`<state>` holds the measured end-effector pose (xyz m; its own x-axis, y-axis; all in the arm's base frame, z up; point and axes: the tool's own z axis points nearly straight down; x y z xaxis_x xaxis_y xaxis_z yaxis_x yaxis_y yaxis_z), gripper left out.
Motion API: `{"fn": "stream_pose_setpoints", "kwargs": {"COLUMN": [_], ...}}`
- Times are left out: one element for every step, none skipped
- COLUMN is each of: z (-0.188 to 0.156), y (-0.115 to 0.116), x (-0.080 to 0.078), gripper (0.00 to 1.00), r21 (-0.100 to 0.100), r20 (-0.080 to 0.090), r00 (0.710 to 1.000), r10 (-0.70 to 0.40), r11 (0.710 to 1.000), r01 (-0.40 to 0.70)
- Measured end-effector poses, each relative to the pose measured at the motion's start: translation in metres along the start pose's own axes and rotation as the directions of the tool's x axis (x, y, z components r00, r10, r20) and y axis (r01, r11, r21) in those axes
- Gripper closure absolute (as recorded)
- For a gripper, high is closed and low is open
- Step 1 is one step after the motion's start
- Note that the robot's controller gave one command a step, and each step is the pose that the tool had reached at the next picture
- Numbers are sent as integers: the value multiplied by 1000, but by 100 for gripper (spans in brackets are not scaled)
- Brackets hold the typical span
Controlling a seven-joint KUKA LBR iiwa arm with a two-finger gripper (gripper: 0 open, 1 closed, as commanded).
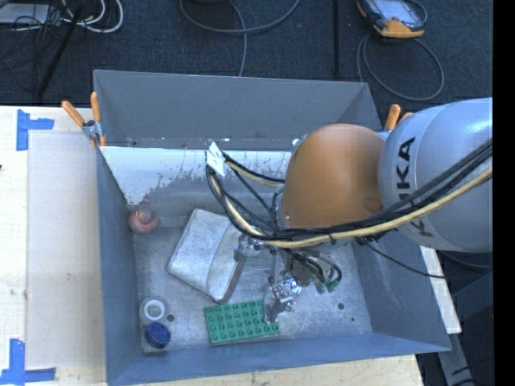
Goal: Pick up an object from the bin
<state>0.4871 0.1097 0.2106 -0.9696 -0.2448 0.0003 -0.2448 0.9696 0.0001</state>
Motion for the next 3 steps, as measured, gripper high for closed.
{"fn": "stream_pose_setpoints", "kwargs": {"z": [105,137,136], "y": [-10,-8,-8], "x": [21,7,9], "gripper": [0,0,100], "r21": [0,7,6], "r20": [1,24,19], "r00": [989,965,967], "r10": [-148,-259,-256], "r11": [989,966,967], "r01": [148,259,255]}}
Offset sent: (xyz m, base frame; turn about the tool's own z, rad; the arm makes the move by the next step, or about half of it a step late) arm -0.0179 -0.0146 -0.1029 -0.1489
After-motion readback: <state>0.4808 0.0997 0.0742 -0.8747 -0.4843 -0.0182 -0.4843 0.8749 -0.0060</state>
